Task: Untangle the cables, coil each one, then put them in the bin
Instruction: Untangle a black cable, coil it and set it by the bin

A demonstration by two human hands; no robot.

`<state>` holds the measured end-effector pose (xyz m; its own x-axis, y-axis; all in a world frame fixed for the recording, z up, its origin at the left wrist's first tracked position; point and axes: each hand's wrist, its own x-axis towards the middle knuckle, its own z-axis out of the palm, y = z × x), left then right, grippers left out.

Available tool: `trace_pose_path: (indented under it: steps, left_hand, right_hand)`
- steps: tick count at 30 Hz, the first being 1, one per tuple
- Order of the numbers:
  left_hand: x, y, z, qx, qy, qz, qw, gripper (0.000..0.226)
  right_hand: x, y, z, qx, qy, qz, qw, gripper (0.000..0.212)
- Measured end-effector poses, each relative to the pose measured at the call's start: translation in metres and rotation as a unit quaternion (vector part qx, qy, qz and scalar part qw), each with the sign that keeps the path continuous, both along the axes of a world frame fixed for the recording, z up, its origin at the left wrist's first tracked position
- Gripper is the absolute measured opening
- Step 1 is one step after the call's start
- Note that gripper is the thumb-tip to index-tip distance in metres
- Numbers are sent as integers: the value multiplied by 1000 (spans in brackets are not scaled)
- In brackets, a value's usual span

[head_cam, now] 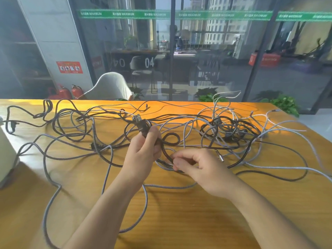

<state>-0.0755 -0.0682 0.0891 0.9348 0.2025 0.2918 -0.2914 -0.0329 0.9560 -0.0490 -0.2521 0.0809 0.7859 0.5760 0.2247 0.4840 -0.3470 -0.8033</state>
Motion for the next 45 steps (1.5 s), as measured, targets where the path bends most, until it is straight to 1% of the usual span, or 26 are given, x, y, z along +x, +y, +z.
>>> trace_pose_path:
  steps: [1,2,3,6,7,8,9,10,12,13,14,15,17,20,22,24,28,30,32,34,36,39,42,44,45]
  left_hand:
    - [-1,-2,0,0,0,-11,1000,39]
    - [-1,-4,-1,4,1,-24,1000,42]
    - [-2,-5,-1,9,1,-34,999,44]
    - [-4,-8,0,12,5,-53,999,46]
    - [-4,-9,0,19,7,-60,998,46]
    - [-5,-11,0,31,12,-68,997,44]
    - [-5,-12,0,45,20,-75,996,42]
    - [-5,-14,-1,57,30,-83,995,40]
    - [-5,-13,-2,73,46,-86,993,42]
    - [-4,-9,-2,74,52,-75,993,44]
    - [-4,-6,-2,71,55,-57,994,44]
    - [-4,-1,-1,62,54,-37,996,44]
    - [-4,8,2,34,42,-18,998,42]
    - [-4,14,9,-54,26,-50,997,45]
    - [-6,13,12,-118,25,-100,988,39]
    - [-10,7,12,-156,31,-161,974,34]
    - [-18,1,13,-190,78,-288,935,36]
    - [-18,1,12,-183,103,-351,912,34]
    - [-16,0,8,-154,119,-387,901,29]
    - [-15,-2,4,-112,138,-401,899,29]
    - [-15,-1,2,-77,158,-411,894,30]
    - [-16,5,3,-59,171,-420,890,30]
    - [-15,8,5,-41,167,-410,896,30]
    - [-15,5,5,-17,164,-400,901,31]
    - [-15,2,4,-1,163,-394,905,31]
  right_hand:
    - [2,1,-4,-65,-56,-4,996,23]
    - [4,2,-7,-109,-99,-10,989,27]
    - [6,2,-10,-123,-126,-24,984,27]
    - [16,-3,-16,-119,-224,-123,959,25]
    - [20,-5,-16,-94,-250,-157,951,26]
    - [23,-7,-15,-52,-252,-181,949,27]
    - [25,-9,-13,3,-225,-193,955,27]
    - [25,-10,-9,65,-178,-189,964,24]
    - [24,-14,1,175,-60,-129,974,16]
    - [23,-19,6,202,-27,-85,975,16]
    - [24,-25,11,206,-14,-40,978,17]
    - [24,-33,15,191,-9,5,982,15]
    - [27,-48,22,130,9,74,989,9]
    - [30,-58,19,21,62,114,991,9]
    - [30,-53,11,-53,60,99,992,11]
    - [31,-46,4,-120,15,68,990,12]
    - [33,-41,-1,-185,-64,-16,980,12]
    - [36,-43,-2,-196,-86,-56,975,13]
    - [40,-47,-1,-217,-95,-84,968,16]
    - [42,-52,0,-250,-81,-84,961,21]
    - [45,-60,3,-277,-77,-79,954,20]
    - [54,-79,9,-320,-130,-121,930,27]
    - [58,-91,16,-264,-143,-166,939,41]
    - [54,-83,19,-203,-197,-216,934,40]
    - [51,-77,19,-171,-237,-243,925,39]
